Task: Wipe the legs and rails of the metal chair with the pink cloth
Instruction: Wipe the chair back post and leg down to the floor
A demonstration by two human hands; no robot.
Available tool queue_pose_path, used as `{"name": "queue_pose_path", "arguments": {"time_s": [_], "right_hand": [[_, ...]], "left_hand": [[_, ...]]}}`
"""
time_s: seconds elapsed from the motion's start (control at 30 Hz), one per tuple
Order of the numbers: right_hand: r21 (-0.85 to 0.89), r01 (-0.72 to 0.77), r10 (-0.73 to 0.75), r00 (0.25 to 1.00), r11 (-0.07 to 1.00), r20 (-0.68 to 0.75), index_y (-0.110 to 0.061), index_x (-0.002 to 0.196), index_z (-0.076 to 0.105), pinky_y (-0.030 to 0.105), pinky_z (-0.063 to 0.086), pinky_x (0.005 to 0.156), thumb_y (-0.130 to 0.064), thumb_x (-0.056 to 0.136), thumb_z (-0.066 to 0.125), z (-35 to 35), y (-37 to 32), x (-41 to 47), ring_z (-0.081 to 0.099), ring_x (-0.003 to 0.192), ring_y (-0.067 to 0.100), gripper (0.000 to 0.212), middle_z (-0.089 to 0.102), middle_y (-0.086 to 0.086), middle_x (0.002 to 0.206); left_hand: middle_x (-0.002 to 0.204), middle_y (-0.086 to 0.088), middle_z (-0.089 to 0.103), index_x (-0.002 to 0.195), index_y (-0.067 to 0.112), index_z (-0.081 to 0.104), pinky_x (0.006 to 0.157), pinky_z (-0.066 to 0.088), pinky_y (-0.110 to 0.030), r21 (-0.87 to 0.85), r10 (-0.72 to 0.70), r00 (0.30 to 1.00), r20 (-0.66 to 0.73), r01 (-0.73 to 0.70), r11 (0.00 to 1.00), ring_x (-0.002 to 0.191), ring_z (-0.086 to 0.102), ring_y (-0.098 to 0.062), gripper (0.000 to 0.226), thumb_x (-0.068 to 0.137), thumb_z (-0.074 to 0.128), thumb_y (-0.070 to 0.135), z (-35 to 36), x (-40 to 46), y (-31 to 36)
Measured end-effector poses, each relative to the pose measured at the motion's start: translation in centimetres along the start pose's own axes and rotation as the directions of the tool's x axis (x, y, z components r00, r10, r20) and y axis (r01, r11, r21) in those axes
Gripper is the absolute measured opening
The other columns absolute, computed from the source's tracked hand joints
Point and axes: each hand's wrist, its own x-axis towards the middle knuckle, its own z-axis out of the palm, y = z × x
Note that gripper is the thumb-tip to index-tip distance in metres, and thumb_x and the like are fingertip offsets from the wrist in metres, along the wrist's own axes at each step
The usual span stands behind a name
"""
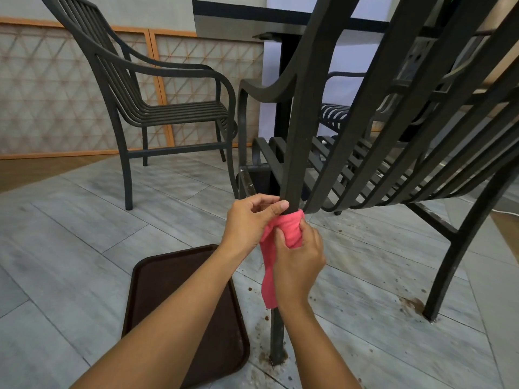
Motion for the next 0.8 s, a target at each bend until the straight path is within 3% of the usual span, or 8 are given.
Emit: {"name": "queue_pose_path", "arguments": {"time_s": [0.13, 0.3, 0.6, 0.8], "right_hand": [[-0.032, 0.001, -0.001, 1.0, 0.999, 0.01, -0.006, 0.114, 0.062, 0.022, 0.044, 0.081, -0.016, 0.075, 0.074, 0.1, 1.1, -0.6, 0.058, 0.095, 0.016, 0.042, 0.063, 0.001, 0.1], [-0.068, -0.017, 0.021, 0.999, 0.998, 0.046, -0.005, 0.111, 0.062, 0.03, 0.05, 0.08, -0.015, 0.076, 0.074, -0.1, 2.6, -1.8, 0.058, 0.092, 0.017, 0.039, 0.063, 0.003, 0.098], [-0.105, -0.031, 0.042, 0.994, 0.994, 0.099, -0.005, 0.112, 0.062, 0.03, 0.051, 0.082, -0.016, 0.077, 0.073, -0.5, 4.1, -3.0, 0.058, 0.093, 0.015, 0.039, 0.065, 0.001, 0.099], [-0.062, -0.156, 0.166, 0.956, 0.986, 0.242, -0.012, 0.112, 0.065, 0.032, 0.048, 0.089, -0.016, 0.081, 0.069, -1.8, 5.2, -2.9, 0.057, 0.099, 0.016, 0.032, 0.064, -0.002, 0.102]], "left_hand": [[0.079, 0.005, 0.07, 0.089, 0.021, 0.07, 0.066, 0.051, -0.017, -0.007, -0.016, 1.0, 0.006, 0.016, 1.0, 0.068, 0.065, -0.001, 0.019, 0.073, 0.072, 0.03, 0.0, -0.1, 0.0], [0.087, 0.005, 0.072, 0.093, 0.022, 0.069, 0.076, 0.054, -0.024, 0.008, -0.01, 1.0, -0.015, 0.01, 1.0, 0.083, 0.068, -0.008, 0.023, 0.074, 0.07, 0.034, 0.2, -0.3, -0.2], [0.091, 0.0, 0.071, 0.096, 0.023, 0.067, 0.084, 0.055, -0.031, 0.011, 0.013, 0.997, -0.079, -0.012, 1.0, 0.091, 0.067, -0.013, 0.022, 0.077, 0.069, 0.034, 0.9, -0.8, -0.4], [0.096, 0.006, 0.069, 0.101, 0.025, 0.065, 0.084, 0.054, -0.026, -0.004, 0.015, 0.994, -0.107, -0.016, 1.0, 0.095, 0.065, -0.01, 0.022, 0.08, 0.07, 0.027, 1.7, -1.4, -0.8]]}}
